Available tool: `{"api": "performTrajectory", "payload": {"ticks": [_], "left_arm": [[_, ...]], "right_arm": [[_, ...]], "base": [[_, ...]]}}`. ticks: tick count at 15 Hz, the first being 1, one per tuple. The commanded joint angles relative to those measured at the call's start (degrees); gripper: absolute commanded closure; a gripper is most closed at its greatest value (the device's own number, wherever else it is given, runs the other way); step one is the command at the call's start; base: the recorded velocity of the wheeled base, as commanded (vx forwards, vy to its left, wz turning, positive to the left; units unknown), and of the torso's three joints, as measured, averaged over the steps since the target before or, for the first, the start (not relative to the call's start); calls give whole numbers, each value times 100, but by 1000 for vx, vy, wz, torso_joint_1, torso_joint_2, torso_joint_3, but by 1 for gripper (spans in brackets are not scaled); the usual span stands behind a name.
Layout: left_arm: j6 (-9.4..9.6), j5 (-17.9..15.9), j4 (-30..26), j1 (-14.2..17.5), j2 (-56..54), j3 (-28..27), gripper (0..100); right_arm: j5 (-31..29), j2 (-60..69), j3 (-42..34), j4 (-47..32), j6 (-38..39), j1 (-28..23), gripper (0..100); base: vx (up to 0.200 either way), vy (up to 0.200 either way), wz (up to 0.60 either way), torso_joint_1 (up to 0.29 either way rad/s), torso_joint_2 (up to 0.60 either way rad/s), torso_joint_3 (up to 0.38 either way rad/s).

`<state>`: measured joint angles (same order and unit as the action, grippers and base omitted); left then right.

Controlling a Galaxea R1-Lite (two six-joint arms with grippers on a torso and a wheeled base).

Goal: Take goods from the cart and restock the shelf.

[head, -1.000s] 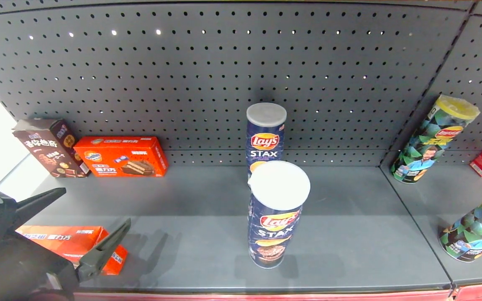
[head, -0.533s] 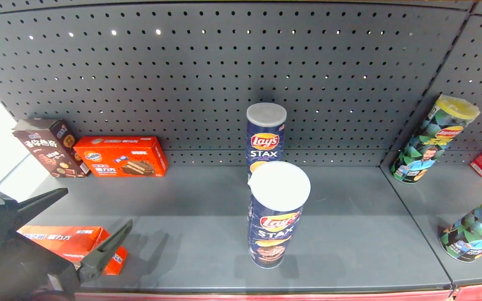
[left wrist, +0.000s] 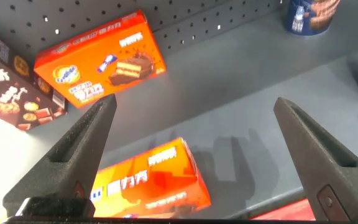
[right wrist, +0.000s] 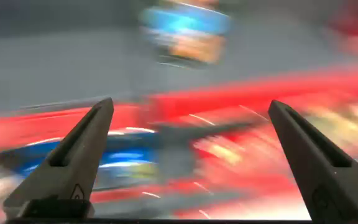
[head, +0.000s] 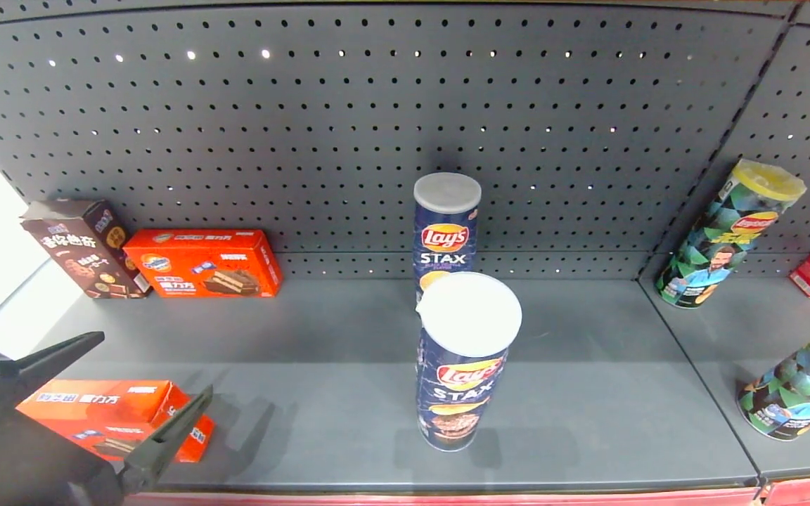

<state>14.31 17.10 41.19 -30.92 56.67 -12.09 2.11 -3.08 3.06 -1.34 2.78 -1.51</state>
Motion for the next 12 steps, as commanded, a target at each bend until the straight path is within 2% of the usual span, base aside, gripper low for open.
{"api": "performTrajectory", "payload": {"ticks": [1,3,4,5,6,9,10,12], "left_arm": [[1,-5,12,-2,-42,14,0],[1,4,12,-2,-51,5,0],[1,4,12,-2,-51,5,0],[1,4,12,7,-51,14,0],[1,4,12,7,-51,14,0],[45,4,12,24,-42,5,0],[133,4,38,77,-51,14,0],[318,30,3,385,-403,128,0]], "right_arm": [[721,308,-288,468,-111,81,0],[-1099,221,-236,222,21,46,0],[-1520,185,-218,187,267,116,0],[-562,291,-306,169,-32,81,0],[-369,291,-306,152,-199,72,0],[-237,291,-306,143,-296,81,0],[-237,291,-306,143,-304,81,0],[-237,291,-306,143,-304,81,0]], "base": [[0,0,0,0,0,0],[0,0,0,0,0,0],[0,0,0,0,0,0],[0,0,0,0,0,0],[0,0,0,0,0,0],[0,0,0,0,0,0],[0,0,0,0,0,0],[0,0,0,0,0,0]]}}
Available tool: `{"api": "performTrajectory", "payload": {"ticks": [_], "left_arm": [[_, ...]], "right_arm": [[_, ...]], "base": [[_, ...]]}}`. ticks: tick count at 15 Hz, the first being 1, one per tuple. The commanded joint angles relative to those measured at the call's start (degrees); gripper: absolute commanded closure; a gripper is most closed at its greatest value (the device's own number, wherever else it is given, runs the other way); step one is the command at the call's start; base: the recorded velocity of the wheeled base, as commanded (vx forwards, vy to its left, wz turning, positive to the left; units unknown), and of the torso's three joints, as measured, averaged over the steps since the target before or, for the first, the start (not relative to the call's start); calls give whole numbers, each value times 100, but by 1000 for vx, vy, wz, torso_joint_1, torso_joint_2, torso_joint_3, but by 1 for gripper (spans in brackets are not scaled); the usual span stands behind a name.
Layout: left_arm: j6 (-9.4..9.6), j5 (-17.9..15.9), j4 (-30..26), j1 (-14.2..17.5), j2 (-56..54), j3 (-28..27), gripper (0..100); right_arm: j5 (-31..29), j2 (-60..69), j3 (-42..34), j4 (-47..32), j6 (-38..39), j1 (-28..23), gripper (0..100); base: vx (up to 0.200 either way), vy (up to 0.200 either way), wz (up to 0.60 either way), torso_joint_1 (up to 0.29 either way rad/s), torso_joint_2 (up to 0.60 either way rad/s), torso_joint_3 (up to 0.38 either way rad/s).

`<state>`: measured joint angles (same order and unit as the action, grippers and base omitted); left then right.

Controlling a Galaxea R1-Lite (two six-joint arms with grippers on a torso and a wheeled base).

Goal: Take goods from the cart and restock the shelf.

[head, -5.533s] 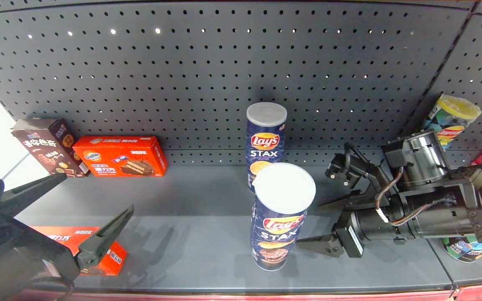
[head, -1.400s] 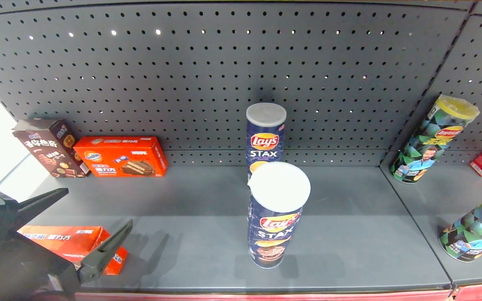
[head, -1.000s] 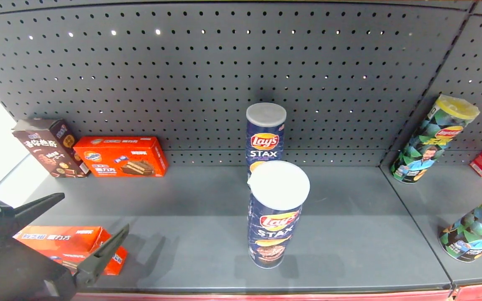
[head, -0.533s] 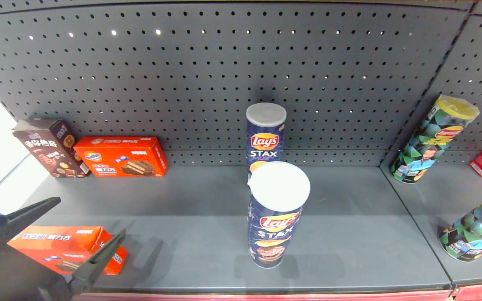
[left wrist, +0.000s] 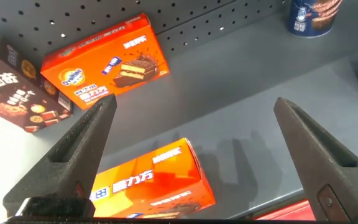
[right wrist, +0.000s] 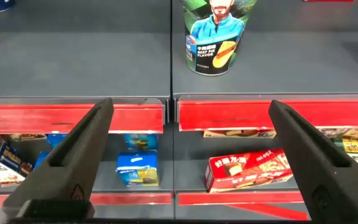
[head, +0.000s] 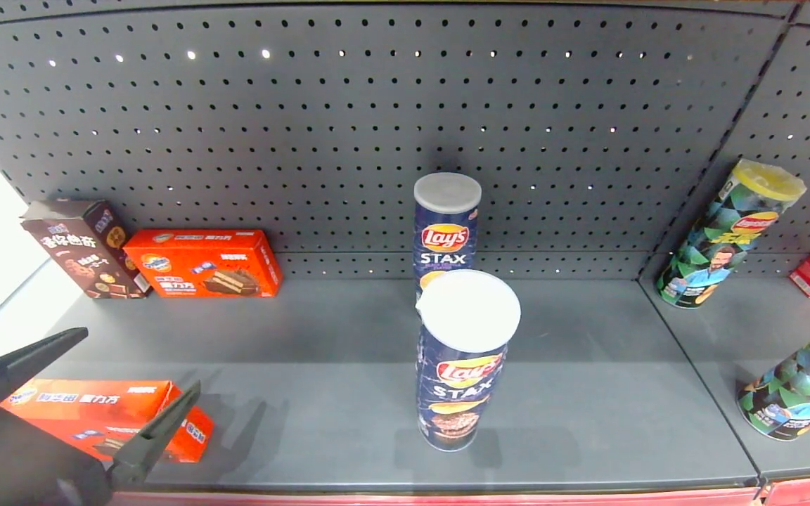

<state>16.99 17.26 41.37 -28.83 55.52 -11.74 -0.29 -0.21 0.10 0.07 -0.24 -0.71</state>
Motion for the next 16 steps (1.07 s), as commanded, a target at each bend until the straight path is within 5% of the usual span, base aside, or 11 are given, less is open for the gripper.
{"api": "performTrajectory", "payload": {"ticks": [1,4,6,7,8,9,10,11,12,14,16], "left_arm": [[58,58,-42,308,-603,295,0],[348,823,-332,475,-1702,998,0],[111,1130,-991,510,-2335,1174,0],[85,1148,-1378,378,-2651,1174,0],[85,1324,-2424,-422,-3574,1174,0],[85,1412,-2969,-545,-4014,1174,0],[-504,972,-3768,238,-4646,1174,0],[-1031,76,-3777,914,-4638,1174,0],[-1269,-786,-3786,1661,-4638,1174,0],[-1242,-2482,-4164,2980,-4936,1174,0],[-1128,-2429,-4181,3296,-5033,1156,0]], "right_arm": [[3,3,-10,1,-2,0,0],[3,3,-10,1,-2,0,0],[3,3,-10,1,-2,0,0],[3,3,-10,1,-2,0,0],[3,3,-10,1,-2,0,0],[3,3,-10,1,-2,0,0],[3,3,-10,1,-2,0,0],[3,3,-10,1,-2,0,0],[3,3,-10,1,-2,0,0],[3,3,-10,1,-2,0,0],[3,3,-10,1,-2,0,0]], "base": [[0,0,0,0,0,0],[0,0,0,0,0,0],[0,0,0,0,0,0],[0,0,0,0,0,0],[0,0,0,0,0,0],[0,0,0,0,0,0],[0,0,0,0,0,0],[0,0,0,0,0,0],[0,0,0,0,0,0],[0,0,0,0,0,0],[0,0,0,0,0,0]]}}
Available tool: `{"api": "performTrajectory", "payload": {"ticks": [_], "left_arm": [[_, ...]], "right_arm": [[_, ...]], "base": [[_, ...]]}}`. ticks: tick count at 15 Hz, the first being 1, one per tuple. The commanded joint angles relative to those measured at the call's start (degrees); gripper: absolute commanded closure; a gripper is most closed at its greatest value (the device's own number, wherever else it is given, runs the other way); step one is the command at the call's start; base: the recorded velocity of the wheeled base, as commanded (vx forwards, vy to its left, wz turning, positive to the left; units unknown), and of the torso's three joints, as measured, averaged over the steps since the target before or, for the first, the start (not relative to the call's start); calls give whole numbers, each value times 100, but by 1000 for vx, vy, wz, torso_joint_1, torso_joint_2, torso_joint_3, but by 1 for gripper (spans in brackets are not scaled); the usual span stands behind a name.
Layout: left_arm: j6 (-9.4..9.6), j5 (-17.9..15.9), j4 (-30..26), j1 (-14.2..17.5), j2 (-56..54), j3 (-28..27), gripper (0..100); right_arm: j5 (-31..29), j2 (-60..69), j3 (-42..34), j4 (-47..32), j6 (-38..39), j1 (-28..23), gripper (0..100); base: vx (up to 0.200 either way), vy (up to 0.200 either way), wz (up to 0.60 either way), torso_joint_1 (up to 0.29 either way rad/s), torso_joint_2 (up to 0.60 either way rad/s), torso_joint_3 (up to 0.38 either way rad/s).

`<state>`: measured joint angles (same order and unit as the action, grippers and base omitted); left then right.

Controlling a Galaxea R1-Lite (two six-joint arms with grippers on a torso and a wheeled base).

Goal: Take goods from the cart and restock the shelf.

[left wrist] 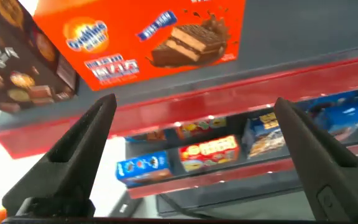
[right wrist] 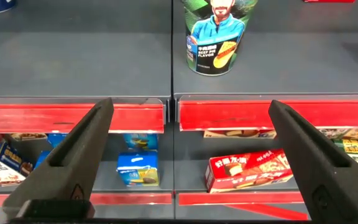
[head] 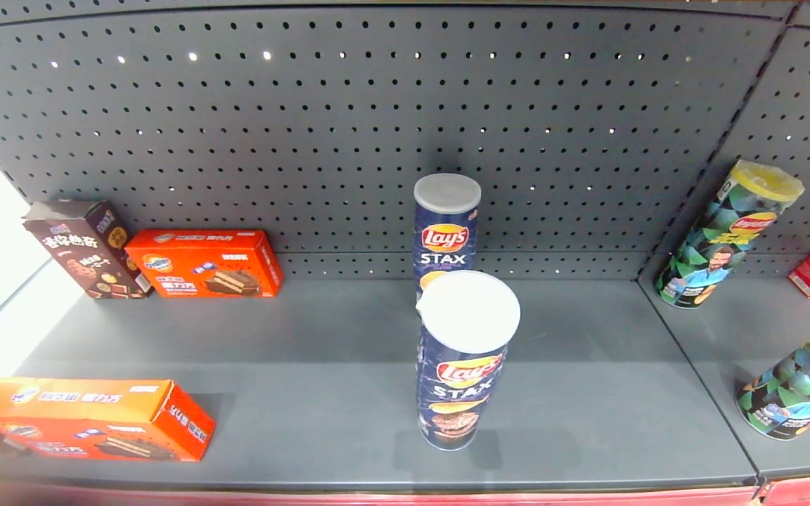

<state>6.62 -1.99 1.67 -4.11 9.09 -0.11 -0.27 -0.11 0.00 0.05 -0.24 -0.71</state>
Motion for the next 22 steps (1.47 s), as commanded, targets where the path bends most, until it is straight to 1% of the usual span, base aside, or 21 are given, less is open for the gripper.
{"api": "performTrajectory", "payload": {"ticks": [1,2,3,4,5,6,7,8,9,10,11,12,15,22], "left_arm": [[-73,-425,-193,859,-408,11,0],[6,128,-185,859,-417,11,0],[41,304,-167,859,-417,11,0],[32,260,-158,859,-417,11,0],[-29,251,-167,859,-417,11,0],[-222,225,-193,877,-408,11,0],[-592,172,-176,868,-408,11,0],[-592,190,-176,868,-417,11,0],[-592,172,-167,762,-417,11,0],[-583,155,-176,402,-707,2,0],[-548,128,-167,332,-909,11,0],[-495,102,-185,393,-883,11,0],[-600,164,-176,411,-892,11,0],[-565,128,-176,402,-892,2,0]], "right_arm": [[0,-7,0,4,-2,0,0],[0,-7,0,4,-2,0,0],[0,-7,0,4,-2,0,0],[0,-7,0,4,-2,0,0],[0,-7,0,4,-2,0,0],[0,-7,0,4,-2,0,0],[0,-7,0,4,-2,0,0],[0,-7,0,4,-2,0,0],[0,-7,0,4,-2,0,0],[0,-7,0,4,-2,0,0],[0,-7,0,4,-2,0,0],[0,-7,0,4,-2,0,0],[0,-7,0,4,-2,0,0],[0,-7,0,4,-2,0,0]], "base": [[0,0,0,0,0,0],[0,0,0,0,0,0],[0,0,0,0,0,0],[0,0,0,0,0,0],[0,0,0,0,0,0],[0,0,0,0,0,0],[0,0,0,0,0,0],[0,0,0,0,0,0],[0,0,0,0,0,0],[0,0,0,0,0,0],[0,0,0,0,0,0],[0,0,0,0,0,0],[0,0,0,0,0,0],[0,0,0,0,0,0]]}}
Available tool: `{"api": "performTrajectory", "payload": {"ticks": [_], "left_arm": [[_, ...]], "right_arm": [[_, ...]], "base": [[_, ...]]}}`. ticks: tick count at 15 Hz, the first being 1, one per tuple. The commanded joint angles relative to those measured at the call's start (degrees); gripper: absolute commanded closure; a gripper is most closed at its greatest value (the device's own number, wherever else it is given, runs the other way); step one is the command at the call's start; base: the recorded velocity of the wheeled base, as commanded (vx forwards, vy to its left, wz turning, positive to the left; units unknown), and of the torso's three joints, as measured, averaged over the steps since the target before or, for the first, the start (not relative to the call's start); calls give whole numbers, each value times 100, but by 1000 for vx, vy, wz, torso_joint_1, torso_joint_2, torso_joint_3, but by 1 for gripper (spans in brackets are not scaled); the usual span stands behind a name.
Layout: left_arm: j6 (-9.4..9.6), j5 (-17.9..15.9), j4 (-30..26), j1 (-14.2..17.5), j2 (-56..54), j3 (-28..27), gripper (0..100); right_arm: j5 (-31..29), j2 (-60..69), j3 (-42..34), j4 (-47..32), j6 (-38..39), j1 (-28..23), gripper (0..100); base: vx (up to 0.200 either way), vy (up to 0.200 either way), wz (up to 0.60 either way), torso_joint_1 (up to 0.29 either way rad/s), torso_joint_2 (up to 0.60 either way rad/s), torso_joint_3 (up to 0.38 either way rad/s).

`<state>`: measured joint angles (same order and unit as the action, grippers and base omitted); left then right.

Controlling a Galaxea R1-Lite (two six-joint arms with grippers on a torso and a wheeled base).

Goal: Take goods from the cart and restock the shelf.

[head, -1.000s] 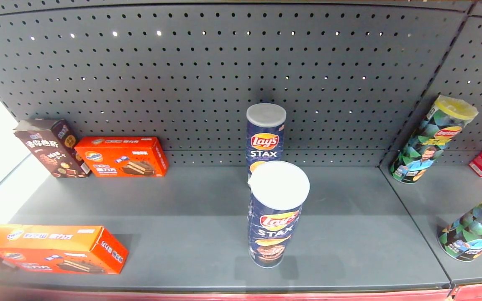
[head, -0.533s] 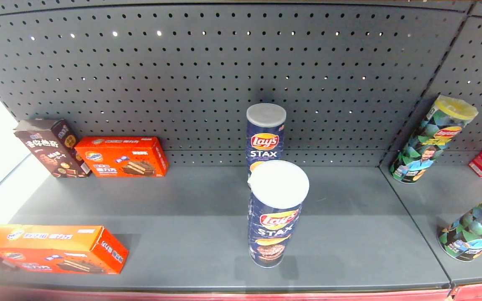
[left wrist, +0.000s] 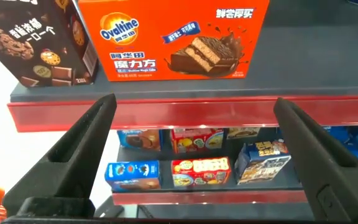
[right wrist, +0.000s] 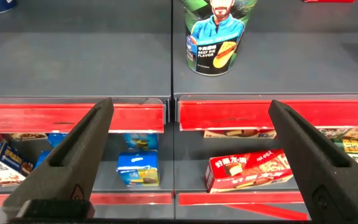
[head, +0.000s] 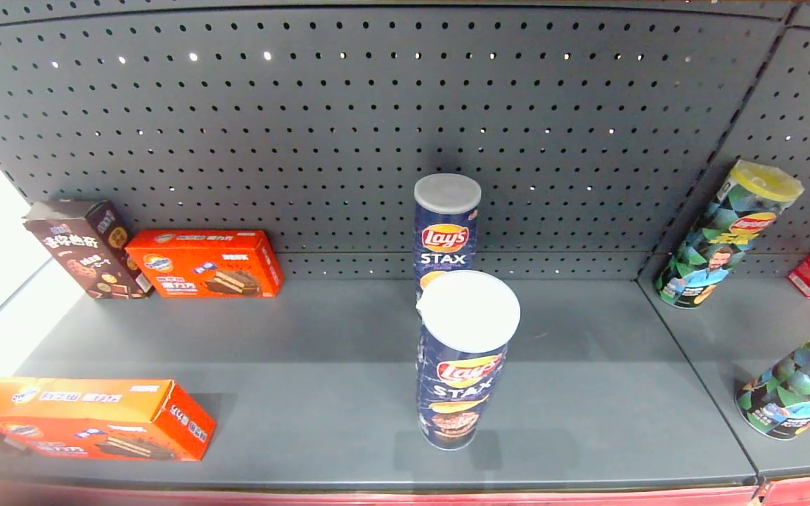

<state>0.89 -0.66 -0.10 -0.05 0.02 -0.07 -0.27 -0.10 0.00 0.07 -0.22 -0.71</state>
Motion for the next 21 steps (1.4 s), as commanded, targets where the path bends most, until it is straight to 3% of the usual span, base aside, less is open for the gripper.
{"api": "performTrajectory", "payload": {"ticks": [1,4,6,7,14,16,21], "left_arm": [[8,-13,1,-4,24,-1,0],[69,57,1,-4,15,7,0],[307,57,-17,-4,15,7,0],[324,57,-17,-4,15,7,0],[245,39,-17,-4,15,7,0],[-54,66,1,-4,15,-1,0],[-54,83,1,-4,24,-1,0]], "right_arm": [[0,-8,0,1,-4,0,0],[9,-8,0,1,-13,0,0],[9,-8,0,1,-4,0,0],[9,-8,0,1,-4,0,0],[18,-8,0,1,-13,0,0],[18,-8,0,1,-13,0,0],[18,-8,0,1,-13,0,0]], "base": [[0,0,0,0,0,0],[0,0,0,0,0,0],[0,0,0,0,0,0],[-200,0,0,2,-2,2],[-29,0,0,3,2,0],[0,0,0,0,0,0],[0,0,0,0,0,0]]}}
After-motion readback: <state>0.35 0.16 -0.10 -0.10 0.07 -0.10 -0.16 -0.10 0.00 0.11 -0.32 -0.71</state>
